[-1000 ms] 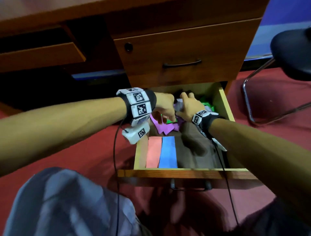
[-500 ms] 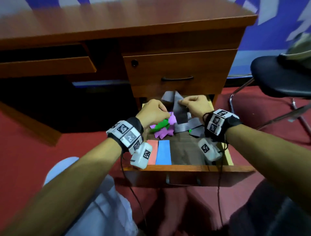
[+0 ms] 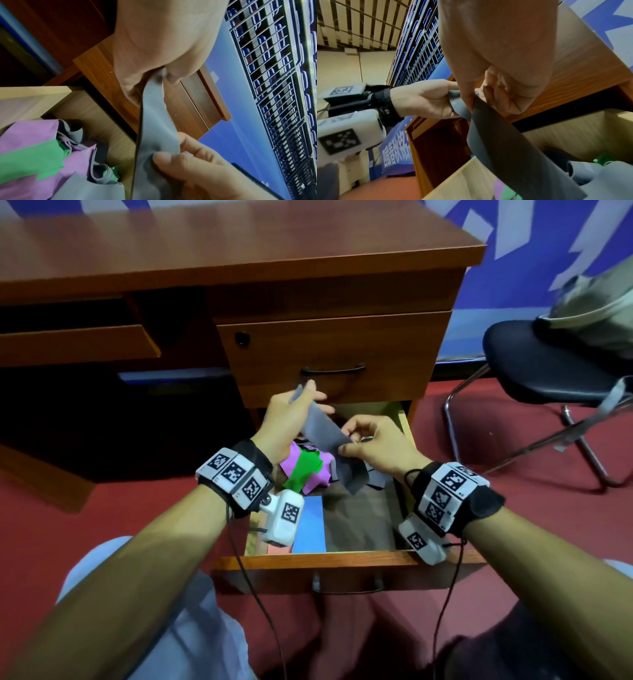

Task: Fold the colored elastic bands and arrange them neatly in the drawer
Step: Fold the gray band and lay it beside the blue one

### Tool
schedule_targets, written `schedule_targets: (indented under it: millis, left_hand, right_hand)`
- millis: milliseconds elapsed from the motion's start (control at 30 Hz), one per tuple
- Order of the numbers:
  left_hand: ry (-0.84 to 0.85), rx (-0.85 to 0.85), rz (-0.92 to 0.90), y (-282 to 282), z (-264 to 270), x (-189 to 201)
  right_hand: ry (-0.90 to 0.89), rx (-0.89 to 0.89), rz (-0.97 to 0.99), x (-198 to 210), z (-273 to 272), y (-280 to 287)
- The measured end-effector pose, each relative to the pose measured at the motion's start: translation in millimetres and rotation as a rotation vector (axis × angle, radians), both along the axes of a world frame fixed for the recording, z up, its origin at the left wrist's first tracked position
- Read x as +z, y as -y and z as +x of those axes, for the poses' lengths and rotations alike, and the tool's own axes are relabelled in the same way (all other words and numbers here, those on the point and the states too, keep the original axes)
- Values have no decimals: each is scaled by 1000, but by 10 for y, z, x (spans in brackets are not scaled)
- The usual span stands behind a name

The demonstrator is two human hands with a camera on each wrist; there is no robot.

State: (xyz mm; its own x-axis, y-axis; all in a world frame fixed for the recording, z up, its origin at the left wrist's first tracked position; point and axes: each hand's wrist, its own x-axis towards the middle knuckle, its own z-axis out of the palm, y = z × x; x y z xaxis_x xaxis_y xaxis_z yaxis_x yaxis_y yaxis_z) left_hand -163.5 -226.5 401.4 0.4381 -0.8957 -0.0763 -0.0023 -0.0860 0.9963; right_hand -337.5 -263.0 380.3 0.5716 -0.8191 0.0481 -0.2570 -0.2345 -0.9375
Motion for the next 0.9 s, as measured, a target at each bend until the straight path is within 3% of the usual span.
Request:
schedule_targets:
  millis: [167,333,433,733,900]
  left_hand:
    - [249,-90,-47,26,-6,70]
    - [247,-336,-91,-84,-176,141]
    - [233,-399,-125,-102,-207,171]
    - [458,-122,-140,-24,31,70]
    - [455,-89,-153,-55,-35,135]
  right_hand:
    - [-95,36,29,-54,-30,87]
    - [47,55,122,9,-27,93]
    - [203,44,248,31,-26,146]
    - [297,-55,303,58,-115,377]
    - [149,24,291,66,-187,480]
